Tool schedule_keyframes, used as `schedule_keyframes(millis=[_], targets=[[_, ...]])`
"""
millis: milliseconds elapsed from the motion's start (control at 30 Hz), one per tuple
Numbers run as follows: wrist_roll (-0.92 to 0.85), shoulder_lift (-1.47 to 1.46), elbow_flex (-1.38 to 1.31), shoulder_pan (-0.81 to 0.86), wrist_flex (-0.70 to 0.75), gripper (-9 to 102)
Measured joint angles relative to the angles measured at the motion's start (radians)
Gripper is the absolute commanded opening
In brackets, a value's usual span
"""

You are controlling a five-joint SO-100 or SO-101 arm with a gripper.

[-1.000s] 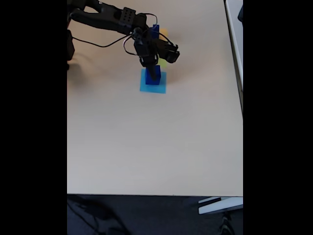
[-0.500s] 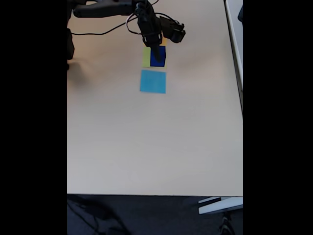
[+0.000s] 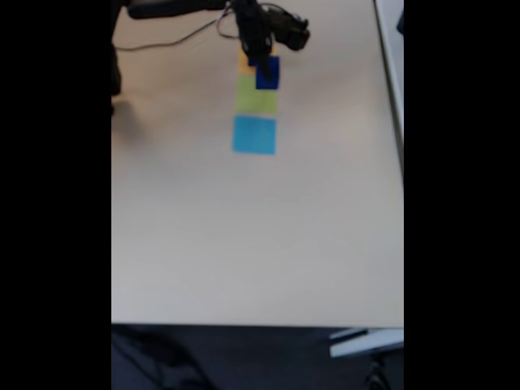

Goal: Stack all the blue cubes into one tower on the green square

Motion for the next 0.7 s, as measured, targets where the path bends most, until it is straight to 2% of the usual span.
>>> schedule_keyframes(millis=[300,700], targets=[[-0.002,0.0,0.19,-0.006,-0.166,5],[-0.003,0.002,0.233,-0.006,-0.199,5]])
